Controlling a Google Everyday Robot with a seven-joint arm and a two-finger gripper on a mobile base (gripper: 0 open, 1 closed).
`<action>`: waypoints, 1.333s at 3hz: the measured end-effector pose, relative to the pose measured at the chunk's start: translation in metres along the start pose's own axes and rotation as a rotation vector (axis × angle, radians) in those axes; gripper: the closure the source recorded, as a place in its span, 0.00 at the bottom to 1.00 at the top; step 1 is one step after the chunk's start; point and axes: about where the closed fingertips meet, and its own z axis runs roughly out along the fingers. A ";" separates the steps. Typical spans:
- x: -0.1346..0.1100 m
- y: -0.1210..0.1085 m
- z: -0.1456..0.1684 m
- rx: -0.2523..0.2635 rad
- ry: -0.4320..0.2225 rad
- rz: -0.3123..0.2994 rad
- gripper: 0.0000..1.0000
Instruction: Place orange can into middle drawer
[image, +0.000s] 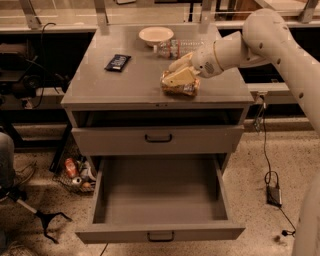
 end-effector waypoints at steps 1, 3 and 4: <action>0.002 0.012 0.009 -0.032 -0.007 0.021 1.00; 0.002 0.021 0.019 -0.064 0.008 0.023 0.59; 0.001 0.021 0.021 -0.065 0.011 0.016 0.36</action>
Offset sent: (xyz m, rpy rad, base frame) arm -0.0174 0.0189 -0.0128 0.0064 0.0631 0.0378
